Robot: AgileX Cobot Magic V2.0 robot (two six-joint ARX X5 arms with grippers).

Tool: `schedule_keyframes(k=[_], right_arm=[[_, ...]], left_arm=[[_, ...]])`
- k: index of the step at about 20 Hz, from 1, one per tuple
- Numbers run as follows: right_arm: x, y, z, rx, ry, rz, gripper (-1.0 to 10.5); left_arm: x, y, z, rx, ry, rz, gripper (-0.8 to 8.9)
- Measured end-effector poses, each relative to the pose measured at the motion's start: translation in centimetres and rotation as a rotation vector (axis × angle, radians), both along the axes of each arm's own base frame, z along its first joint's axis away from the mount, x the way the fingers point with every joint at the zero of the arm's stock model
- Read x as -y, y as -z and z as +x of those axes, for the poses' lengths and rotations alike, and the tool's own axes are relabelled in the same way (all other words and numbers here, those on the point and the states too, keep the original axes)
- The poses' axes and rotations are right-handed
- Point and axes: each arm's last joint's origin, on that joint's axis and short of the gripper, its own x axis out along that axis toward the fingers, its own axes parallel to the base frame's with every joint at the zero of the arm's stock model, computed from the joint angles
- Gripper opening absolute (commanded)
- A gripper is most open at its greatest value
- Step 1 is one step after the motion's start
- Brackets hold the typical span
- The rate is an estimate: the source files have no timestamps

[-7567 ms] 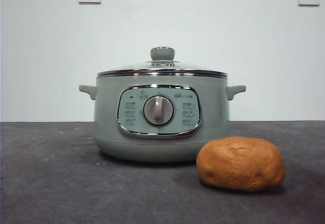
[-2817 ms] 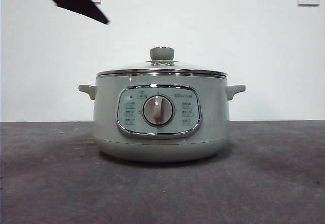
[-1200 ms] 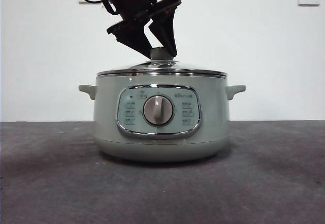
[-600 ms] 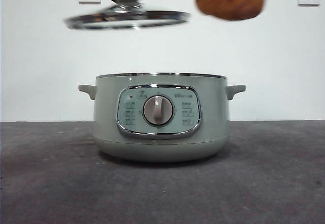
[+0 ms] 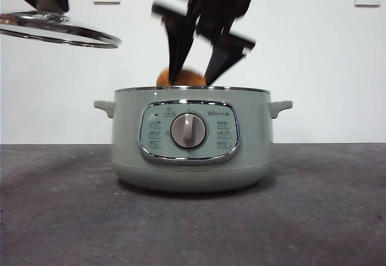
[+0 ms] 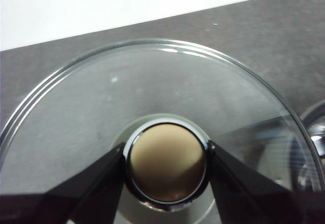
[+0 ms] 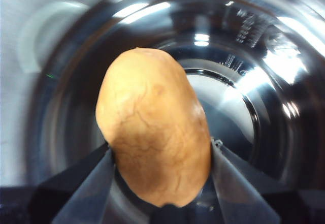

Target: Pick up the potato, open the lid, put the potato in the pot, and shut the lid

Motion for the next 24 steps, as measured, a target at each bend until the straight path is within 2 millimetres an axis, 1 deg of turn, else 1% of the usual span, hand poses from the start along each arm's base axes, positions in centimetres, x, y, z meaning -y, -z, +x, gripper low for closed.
schedule_keyframes(k=[2,4,6,7,8,9,11,12,14,15,16,18,19,23,24], right_arm=[[-0.7,2.0,1.0,-0.032,-0.005,-0.031,-0.1],[-1.0,3.4,1.4,-0.059,-0.003,-0.057,-0.1],[-1.3,4.8,1.8,-0.086,-0.005,-0.079,0.0],[-1.4,5.1,1.9,-0.093,-0.005,-0.086,0.0],[-1.4,5.0,1.9,-0.096,-0.004,-0.091,0.1],[-1.4,5.1,1.9,-0.096,-0.002,-0.097,1.1],[-1.4,5.1,1.9,-0.095,-0.001,-0.100,5.5],[-1.3,5.1,1.8,-0.097,-0.001,-0.101,6.4],[-1.1,4.7,1.6,-0.103,-0.002,-0.113,6.4],[-0.8,3.6,1.2,-0.086,0.000,-0.103,6.4],[-0.2,1.6,0.5,-0.051,0.003,-0.087,6.4],[1.7,-3.0,-1.8,0.030,0.031,-0.086,6.4],[2.6,-4.6,-2.9,0.046,0.035,-0.089,6.4],[6.4,-9.8,-7.8,0.066,0.022,-0.088,6.4],[7.3,-10.7,-9.0,0.065,0.026,-0.100,6.4]], left_arm=[[-1.1,0.0,0.1,-0.001,-0.033,-0.002,-0.09],[-2.1,0.1,0.1,-0.012,-0.061,-0.002,-0.09],[-2.4,0.1,0.1,-0.019,-0.070,-0.001,-0.09],[-2.5,0.1,0.1,-0.020,-0.067,-0.005,-0.09],[-2.5,0.2,0.1,-0.022,-0.064,-0.008,-0.09],[-2.5,0.2,0.0,-0.023,-0.063,-0.008,-0.09],[-2.5,0.2,0.0,-0.024,-0.063,-0.008,-0.09],[-2.5,0.2,0.0,-0.025,-0.054,-0.015,-0.09],[-2.4,0.2,0.0,-0.034,-0.013,-0.048,-0.09],[-2.3,0.2,0.0,-0.035,-0.006,-0.053,-0.09],[-2.2,0.3,0.0,-0.040,0.000,-0.056,-0.09],[-2.0,0.4,-0.2,-0.064,0.030,-0.078,-0.09],[-1.6,0.5,-0.3,-0.074,0.050,-0.095,-0.09],[2.1,0.7,-0.9,-0.109,0.157,-0.117,-0.09],[3.0,0.7,-1.0,-0.110,0.184,-0.118,-0.09]])
